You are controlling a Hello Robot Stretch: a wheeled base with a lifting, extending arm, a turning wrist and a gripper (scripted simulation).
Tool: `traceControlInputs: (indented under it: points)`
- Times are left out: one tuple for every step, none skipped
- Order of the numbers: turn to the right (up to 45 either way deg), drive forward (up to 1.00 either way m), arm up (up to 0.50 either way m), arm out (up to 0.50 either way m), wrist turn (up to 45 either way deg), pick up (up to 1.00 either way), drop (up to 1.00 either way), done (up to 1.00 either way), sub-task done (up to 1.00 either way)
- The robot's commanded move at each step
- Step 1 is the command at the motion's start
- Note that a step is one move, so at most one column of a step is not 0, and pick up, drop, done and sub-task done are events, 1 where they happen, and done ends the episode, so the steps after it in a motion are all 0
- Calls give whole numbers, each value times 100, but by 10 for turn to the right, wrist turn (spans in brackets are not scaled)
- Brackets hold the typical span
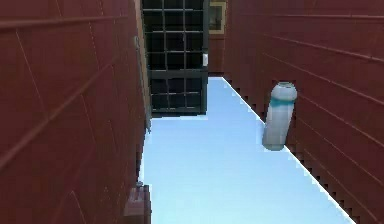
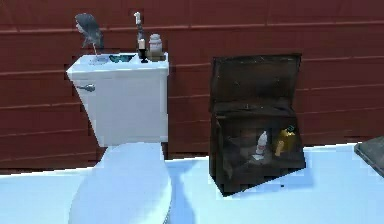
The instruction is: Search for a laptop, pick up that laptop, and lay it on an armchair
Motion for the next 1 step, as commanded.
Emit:
traceControlInputs:
  points:
    - [30,0,0,0,0,0,0,0,0]
